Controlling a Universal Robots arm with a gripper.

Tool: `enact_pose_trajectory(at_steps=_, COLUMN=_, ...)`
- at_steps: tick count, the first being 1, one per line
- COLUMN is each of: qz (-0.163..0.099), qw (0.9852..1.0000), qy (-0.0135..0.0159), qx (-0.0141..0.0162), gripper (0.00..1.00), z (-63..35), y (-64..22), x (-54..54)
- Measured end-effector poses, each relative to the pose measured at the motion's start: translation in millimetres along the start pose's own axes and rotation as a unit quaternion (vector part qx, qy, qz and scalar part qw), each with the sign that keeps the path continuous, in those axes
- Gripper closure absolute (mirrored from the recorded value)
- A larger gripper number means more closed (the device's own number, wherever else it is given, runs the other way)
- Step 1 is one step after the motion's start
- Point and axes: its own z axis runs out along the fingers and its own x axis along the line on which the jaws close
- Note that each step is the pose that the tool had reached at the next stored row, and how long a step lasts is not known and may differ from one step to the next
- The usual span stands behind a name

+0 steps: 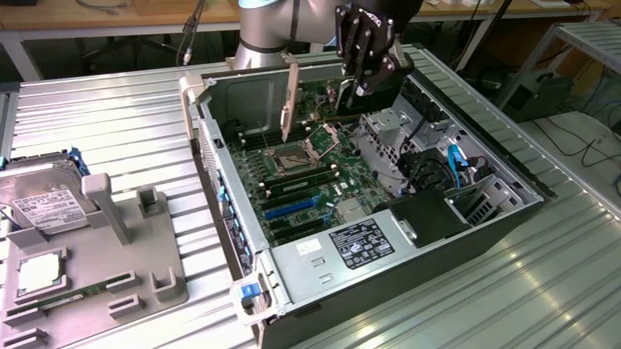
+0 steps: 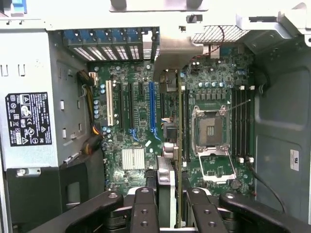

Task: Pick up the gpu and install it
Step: 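Insert the gpu into the slot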

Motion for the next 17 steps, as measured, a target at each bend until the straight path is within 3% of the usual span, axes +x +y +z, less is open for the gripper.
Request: enact_pose_trajectory(at_steps=17, qz=-0.004, qw=1.0, qy=-0.0001, qx=-0.0001, gripper=0.72, z=9.8, y=0.1, x=0.1)
